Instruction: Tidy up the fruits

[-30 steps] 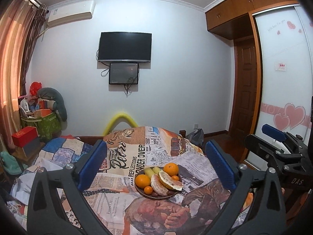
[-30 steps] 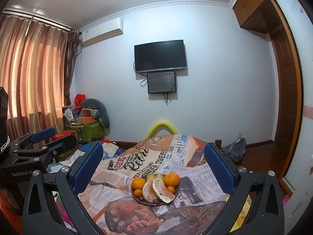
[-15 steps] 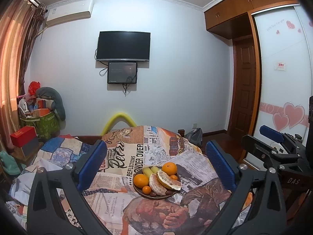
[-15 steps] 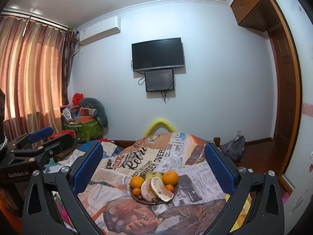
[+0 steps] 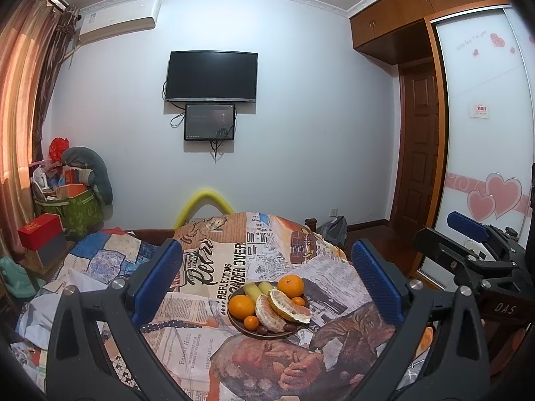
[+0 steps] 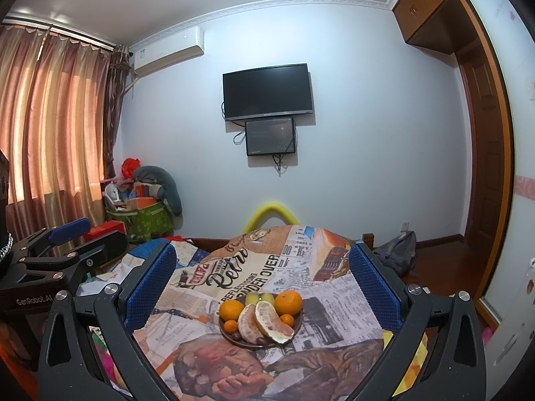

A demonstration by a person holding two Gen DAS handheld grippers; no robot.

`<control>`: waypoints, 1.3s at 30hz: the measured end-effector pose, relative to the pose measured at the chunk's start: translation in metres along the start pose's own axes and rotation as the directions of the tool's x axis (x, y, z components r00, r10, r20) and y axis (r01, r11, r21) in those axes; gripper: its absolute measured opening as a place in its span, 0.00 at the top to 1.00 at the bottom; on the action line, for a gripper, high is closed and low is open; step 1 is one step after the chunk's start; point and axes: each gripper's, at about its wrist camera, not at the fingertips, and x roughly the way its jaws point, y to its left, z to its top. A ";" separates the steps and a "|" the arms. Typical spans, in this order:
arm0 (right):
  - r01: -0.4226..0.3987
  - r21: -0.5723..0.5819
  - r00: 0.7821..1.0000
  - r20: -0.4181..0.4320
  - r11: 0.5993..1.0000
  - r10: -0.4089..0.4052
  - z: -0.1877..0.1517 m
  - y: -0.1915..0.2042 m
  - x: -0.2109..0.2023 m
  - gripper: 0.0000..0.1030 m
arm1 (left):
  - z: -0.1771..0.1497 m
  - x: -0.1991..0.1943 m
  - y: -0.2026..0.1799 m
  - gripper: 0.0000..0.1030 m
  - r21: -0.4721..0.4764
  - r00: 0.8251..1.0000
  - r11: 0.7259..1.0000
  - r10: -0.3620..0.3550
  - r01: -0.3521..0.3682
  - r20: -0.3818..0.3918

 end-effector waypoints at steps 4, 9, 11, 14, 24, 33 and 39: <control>-0.002 -0.001 1.000 -0.003 1.000 0.002 0.000 0.000 0.001 0.00 | 0.000 0.001 0.000 0.00 -0.001 1.000 1.000 -0.001 0.001 -0.001; 0.003 -0.006 1.000 -0.001 1.000 -0.003 0.000 0.000 0.000 0.00 | 0.000 0.002 0.001 0.00 -0.003 1.000 1.000 -0.004 0.004 -0.001; 0.004 -0.005 1.000 -0.001 1.000 -0.004 0.001 0.000 0.000 0.00 | 0.000 0.002 0.001 0.00 -0.004 1.000 1.000 -0.005 0.005 -0.001; 0.001 0.001 1.000 -0.002 1.000 -0.001 0.001 0.000 0.000 0.00 | 0.000 0.002 0.001 0.00 -0.005 1.000 1.000 -0.005 0.005 -0.003; 0.001 0.001 1.000 0.000 1.000 -0.001 0.002 0.001 0.002 0.00 | 0.000 0.004 0.001 0.00 -0.008 1.000 1.000 -0.009 0.009 -0.005; 0.003 0.000 1.000 0.000 1.000 -0.003 0.002 0.001 0.002 0.00 | -0.001 0.005 0.001 0.00 -0.017 1.000 1.000 -0.012 0.012 -0.012; 0.006 0.003 1.000 -0.001 1.000 -0.006 0.003 -0.001 0.003 0.00 | -0.002 0.005 -0.001 0.00 -0.005 1.000 1.000 -0.015 0.015 -0.008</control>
